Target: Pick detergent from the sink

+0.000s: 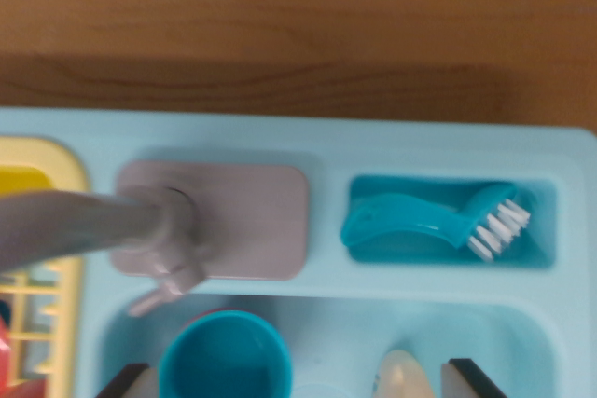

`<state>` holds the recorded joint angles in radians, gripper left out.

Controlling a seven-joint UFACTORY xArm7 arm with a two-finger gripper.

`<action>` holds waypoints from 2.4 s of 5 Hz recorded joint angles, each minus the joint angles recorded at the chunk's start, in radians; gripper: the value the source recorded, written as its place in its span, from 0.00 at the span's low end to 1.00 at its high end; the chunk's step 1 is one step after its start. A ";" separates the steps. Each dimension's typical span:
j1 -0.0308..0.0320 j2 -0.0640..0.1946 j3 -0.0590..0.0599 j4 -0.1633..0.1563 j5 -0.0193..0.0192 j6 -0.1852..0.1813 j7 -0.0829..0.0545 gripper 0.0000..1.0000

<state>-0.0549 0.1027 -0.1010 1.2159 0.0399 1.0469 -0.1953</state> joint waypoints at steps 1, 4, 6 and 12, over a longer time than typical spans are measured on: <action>0.0000 0.000 0.000 0.000 0.0000 0.000 0.000 0.00; -0.0104 0.024 -0.018 -0.076 0.0115 -0.091 -0.041 0.00; -0.0151 0.035 -0.027 -0.111 0.0167 -0.133 -0.060 0.00; -0.0277 0.065 -0.049 -0.203 0.0306 -0.243 -0.110 0.00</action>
<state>-0.0825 0.1673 -0.1500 1.0129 0.0705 0.8041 -0.3056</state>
